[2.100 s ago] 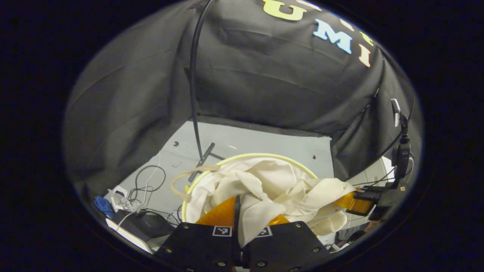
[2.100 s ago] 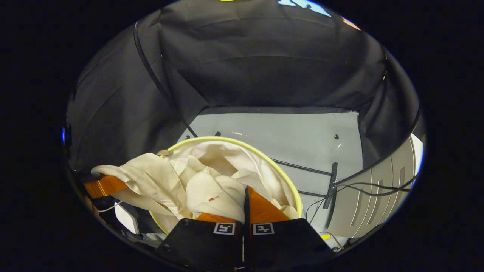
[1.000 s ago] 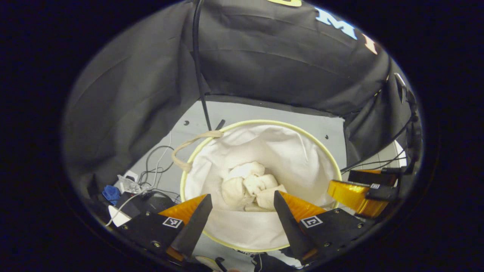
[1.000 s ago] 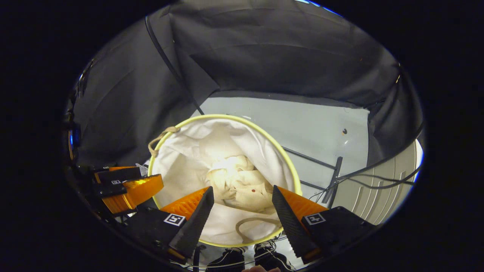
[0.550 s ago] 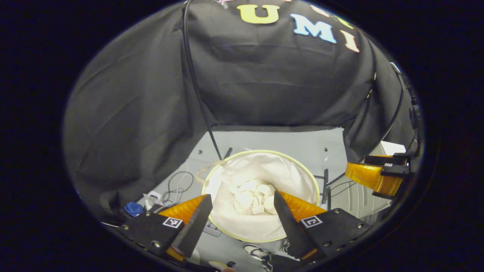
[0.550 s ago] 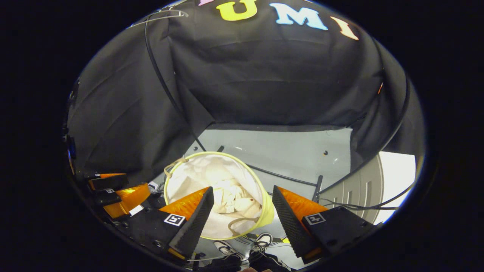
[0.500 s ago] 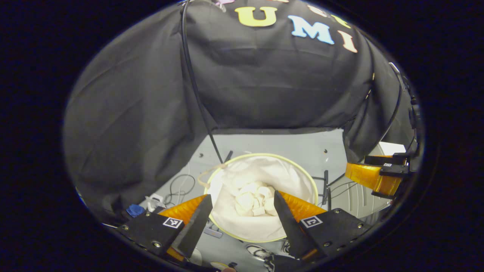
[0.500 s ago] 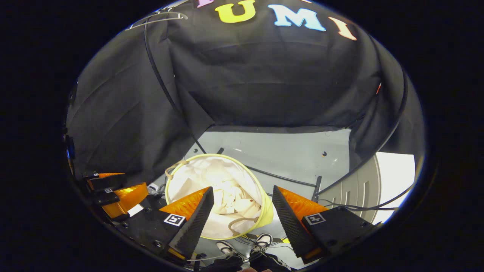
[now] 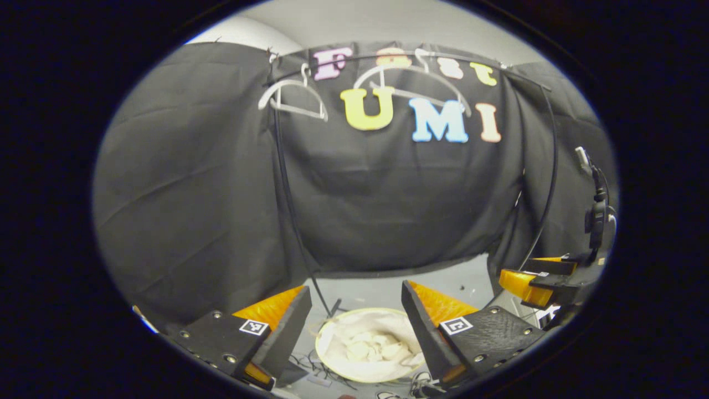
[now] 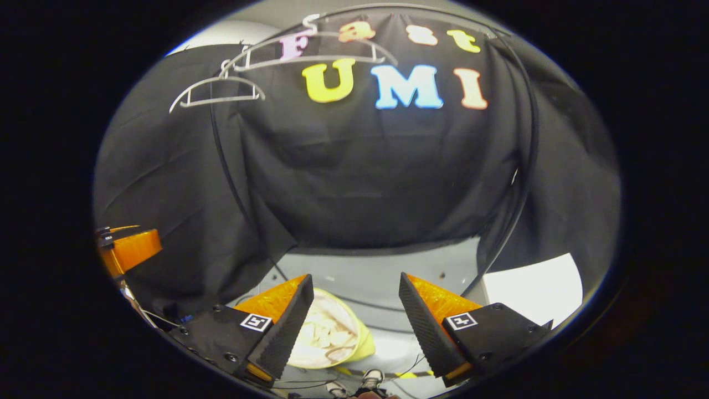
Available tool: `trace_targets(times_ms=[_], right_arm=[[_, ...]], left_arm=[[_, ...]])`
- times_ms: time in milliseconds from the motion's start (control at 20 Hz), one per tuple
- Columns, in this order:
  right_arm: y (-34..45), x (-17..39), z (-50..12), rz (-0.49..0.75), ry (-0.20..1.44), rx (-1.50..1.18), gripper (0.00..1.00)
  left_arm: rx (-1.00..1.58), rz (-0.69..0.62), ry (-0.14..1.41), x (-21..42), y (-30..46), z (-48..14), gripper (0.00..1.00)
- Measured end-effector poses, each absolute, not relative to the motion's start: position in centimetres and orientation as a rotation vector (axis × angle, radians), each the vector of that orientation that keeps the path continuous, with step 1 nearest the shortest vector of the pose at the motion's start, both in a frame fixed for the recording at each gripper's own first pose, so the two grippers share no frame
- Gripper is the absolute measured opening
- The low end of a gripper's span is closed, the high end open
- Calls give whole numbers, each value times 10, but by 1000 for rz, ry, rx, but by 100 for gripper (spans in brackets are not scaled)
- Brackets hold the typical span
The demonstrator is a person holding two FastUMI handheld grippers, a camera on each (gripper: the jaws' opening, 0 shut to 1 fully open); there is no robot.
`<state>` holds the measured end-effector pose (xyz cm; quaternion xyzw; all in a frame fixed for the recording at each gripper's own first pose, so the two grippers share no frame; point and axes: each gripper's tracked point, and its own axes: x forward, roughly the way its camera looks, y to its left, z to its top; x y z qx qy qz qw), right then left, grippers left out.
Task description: Grasp the clothes on the hanger with both hands and then place them into the laundry hamper below.
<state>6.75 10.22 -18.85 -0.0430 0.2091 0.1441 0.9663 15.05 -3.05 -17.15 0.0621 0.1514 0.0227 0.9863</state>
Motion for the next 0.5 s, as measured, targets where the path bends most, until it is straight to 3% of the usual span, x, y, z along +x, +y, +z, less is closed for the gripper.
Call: trace_targets(times_ms=[250,300,500], right_arm=[[67,72,-74,184,133,-121,98],[65,65,-56,169,93,-107,92],[50,22,-4,118,-35,-55,98]], left_arm=[[168,5,75,114,-32,-44,96],[169,-4,31,106,-34,-30,96],[107,-46,-80,81,-54,31,96]])
